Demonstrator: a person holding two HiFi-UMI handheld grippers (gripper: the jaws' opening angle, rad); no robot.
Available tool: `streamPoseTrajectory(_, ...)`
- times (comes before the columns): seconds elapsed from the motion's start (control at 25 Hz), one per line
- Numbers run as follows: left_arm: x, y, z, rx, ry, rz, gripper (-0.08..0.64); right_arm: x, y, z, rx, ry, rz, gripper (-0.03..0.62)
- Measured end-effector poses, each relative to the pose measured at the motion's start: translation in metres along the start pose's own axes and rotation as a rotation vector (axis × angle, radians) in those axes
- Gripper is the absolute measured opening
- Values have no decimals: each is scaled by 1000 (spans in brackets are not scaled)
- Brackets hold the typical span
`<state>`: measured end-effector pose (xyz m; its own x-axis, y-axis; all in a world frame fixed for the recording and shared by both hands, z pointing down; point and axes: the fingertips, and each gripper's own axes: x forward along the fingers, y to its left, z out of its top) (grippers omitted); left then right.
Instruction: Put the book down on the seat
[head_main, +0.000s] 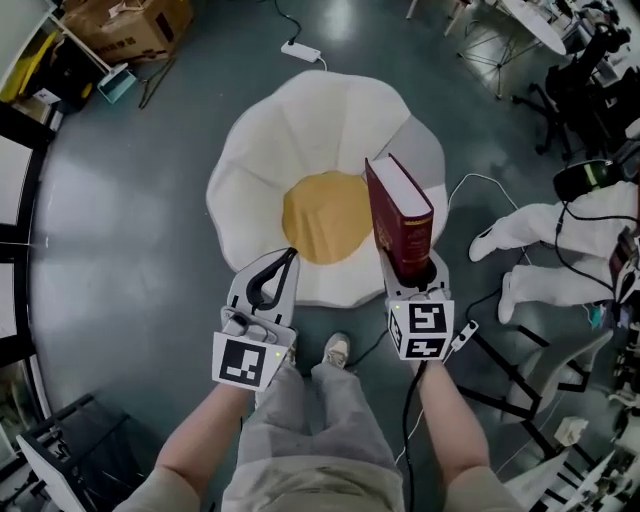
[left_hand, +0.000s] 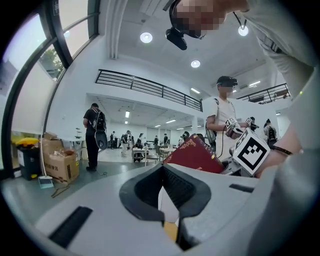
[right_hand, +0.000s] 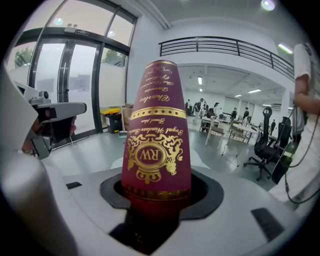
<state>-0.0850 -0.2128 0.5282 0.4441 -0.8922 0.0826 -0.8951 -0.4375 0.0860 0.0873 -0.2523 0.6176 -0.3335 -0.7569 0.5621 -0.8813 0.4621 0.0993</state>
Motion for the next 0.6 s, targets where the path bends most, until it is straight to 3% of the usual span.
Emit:
streamPoseTrajectory(0.12,16,15,-56,-36,-5,16,5,47,1,-43,-19,16,2,216)
streamPoseTrajectory(0.6,62,48,-266,-40,16,5,5,217,0,-220,-84,113,-48,216)
